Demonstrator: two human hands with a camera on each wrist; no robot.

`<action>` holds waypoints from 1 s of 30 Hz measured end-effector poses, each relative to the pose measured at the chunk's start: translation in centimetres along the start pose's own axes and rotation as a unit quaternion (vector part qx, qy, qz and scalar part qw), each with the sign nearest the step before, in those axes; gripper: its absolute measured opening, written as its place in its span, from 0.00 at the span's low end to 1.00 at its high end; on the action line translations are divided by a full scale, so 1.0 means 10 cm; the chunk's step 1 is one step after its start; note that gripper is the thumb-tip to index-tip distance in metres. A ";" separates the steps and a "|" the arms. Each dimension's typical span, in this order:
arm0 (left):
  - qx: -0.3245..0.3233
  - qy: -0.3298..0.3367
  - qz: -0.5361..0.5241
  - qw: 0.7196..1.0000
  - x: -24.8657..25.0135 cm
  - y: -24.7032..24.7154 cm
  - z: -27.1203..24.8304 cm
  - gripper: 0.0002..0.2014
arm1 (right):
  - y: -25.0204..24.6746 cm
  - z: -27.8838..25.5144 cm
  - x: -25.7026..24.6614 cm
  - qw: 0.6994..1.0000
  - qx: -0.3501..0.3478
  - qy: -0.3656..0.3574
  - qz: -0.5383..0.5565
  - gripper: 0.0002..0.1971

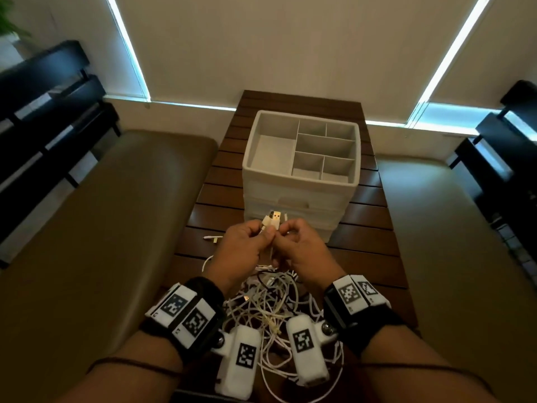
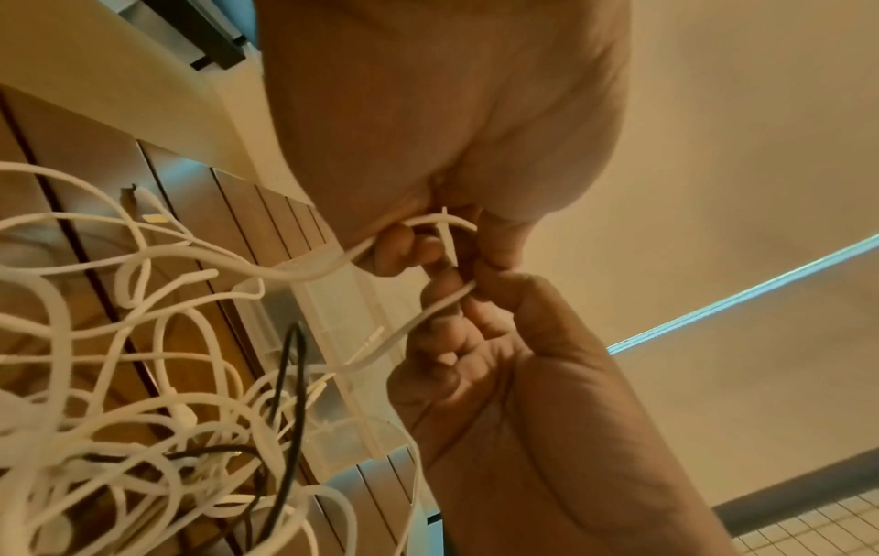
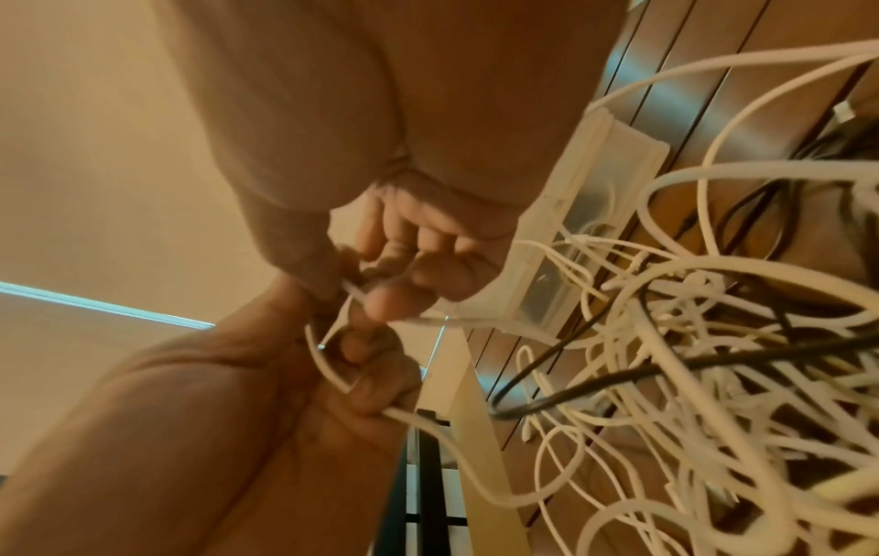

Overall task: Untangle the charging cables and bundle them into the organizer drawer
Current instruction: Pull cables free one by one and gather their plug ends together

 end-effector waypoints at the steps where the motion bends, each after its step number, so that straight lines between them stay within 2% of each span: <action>1: -0.001 0.003 0.009 1.000 0.03 0.00 -0.02 0.12 | 0.03 -0.01 -0.01 0.999 -0.032 0.004 0.004 0.08; 5: 0.050 0.020 0.010 0.999 0.31 -0.22 0.00 0.17 | 0.14 -0.06 0.13 0.984 -0.151 0.019 -0.096 0.12; 8: 0.082 0.057 0.050 0.994 0.68 -0.37 -0.02 0.16 | 0.12 -0.08 0.27 0.973 -0.152 0.010 -0.171 0.05; 10: 0.059 0.076 0.054 0.994 0.85 -0.39 -0.11 0.15 | 0.07 -0.04 0.29 0.970 -0.133 -0.004 -0.201 0.04; 12: 0.018 0.086 0.072 0.993 0.91 -0.34 -0.22 0.14 | 0.07 0.03 0.24 0.948 -0.139 -0.035 -0.285 0.03; 13: 0.017 0.101 0.116 0.988 0.92 -0.32 -0.26 0.14 | 0.08 0.07 0.24 0.928 -0.155 -0.047 -0.335 0.03; 14: 0.034 0.125 0.183 0.975 0.95 -0.32 -0.29 0.15 | 0.09 0.10 0.24 0.906 -0.174 -0.052 -0.382 0.05; 16: 0.085 0.192 0.301 0.930 1.12 -0.37 -0.38 0.13 | 0.02 0.15 0.31 0.866 -0.196 -0.040 -0.457 0.05; 17: 0.117 0.216 0.325 0.913 1.24 -0.44 -0.44 0.11 | -0.04 0.15 0.36 0.849 -0.202 -0.030 -0.487 0.05; 19: 0.162 0.239 0.330 0.899 1.47 -0.64 -0.53 0.10 | -0.18 0.13 0.43 0.832 -0.195 -0.017 -0.519 0.04; 21: 0.164 0.243 0.366 0.884 1.55 -0.73 -0.51 0.11 | -0.24 0.13 0.39 0.844 -0.161 -0.028 -0.510 0.04; 24: 0.151 0.189 0.422 0.873 1.28 -0.59 -0.33 0.10 | -0.16 0.22 0.09 0.864 -0.109 -0.095 -0.482 0.07; 26: 0.141 0.152 0.423 0.882 0.97 -0.42 -0.17 0.11 | -0.06 0.24 -0.11 0.867 -0.113 -0.129 -0.468 0.07; 28: 0.104 0.111 0.404 0.902 0.65 -0.27 -0.05 0.13 | 0.04 0.22 -0.27 0.869 -0.140 -0.155 -0.448 0.07; 30: 0.060 0.075 0.390 0.916 0.42 -0.18 0.01 0.17 | 0.04 0.19 -0.37 0.892 -0.145 -0.155 -0.399 0.06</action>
Point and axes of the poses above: each hand's wrist, its own z-axis towards the middle knuckle, its own y-axis out of the palm, x = y × z, the point moved 7 cm from there along z, towards the middle knuckle, and after that the axes turned 6 degrees about -y, right-handed, at the moved point
